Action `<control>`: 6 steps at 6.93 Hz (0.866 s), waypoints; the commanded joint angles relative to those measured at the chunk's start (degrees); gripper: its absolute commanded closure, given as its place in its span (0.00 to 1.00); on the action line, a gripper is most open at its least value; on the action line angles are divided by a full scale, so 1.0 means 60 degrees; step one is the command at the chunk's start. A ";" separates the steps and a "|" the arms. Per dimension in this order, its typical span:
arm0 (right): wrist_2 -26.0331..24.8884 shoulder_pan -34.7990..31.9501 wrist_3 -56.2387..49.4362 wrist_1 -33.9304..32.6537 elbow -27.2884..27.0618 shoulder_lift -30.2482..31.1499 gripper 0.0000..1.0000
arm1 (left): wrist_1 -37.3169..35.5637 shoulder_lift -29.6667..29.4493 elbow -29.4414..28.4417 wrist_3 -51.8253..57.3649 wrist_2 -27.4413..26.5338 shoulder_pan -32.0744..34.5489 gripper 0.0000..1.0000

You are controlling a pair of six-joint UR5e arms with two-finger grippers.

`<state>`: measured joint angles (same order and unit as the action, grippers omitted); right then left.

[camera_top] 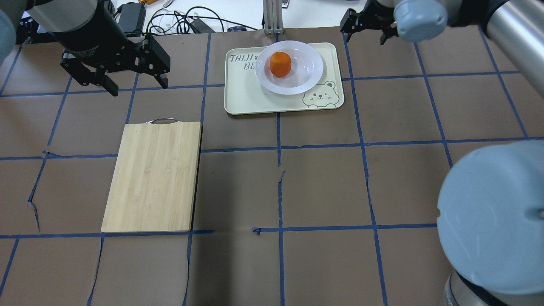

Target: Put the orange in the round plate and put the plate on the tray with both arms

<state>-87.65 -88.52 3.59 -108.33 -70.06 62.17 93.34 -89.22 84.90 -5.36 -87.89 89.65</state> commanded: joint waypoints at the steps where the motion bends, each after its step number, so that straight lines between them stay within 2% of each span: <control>1: -0.0362 -0.0026 -0.0667 0.3804 0.0822 0.1846 0.00 | 0.0000 0.0001 0.0000 0.0000 0.0000 0.0000 0.00; 2: -0.0551 -0.0230 -0.1672 0.4556 0.0533 0.2493 0.00 | 0.0000 0.0001 0.0000 0.0014 0.0000 0.0015 0.00; 3: -0.0524 -0.0232 -0.2102 0.4607 -0.0123 0.3225 0.00 | 0.0000 0.0001 0.0000 0.0000 0.0000 0.0000 0.00; 4: -0.0567 -0.0218 -0.1454 0.4318 -0.0971 0.3783 0.00 | 0.0000 0.0001 0.0000 0.0000 0.0000 0.0000 0.00; 6: -0.0451 -0.0247 -0.0643 0.2129 -0.2743 0.4473 0.00 | 0.0000 0.0001 0.0000 0.0000 0.0000 0.0000 0.00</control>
<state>-90.66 -89.90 -2.36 -88.20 -80.18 86.18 93.34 -89.21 84.90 -5.36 -87.89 89.65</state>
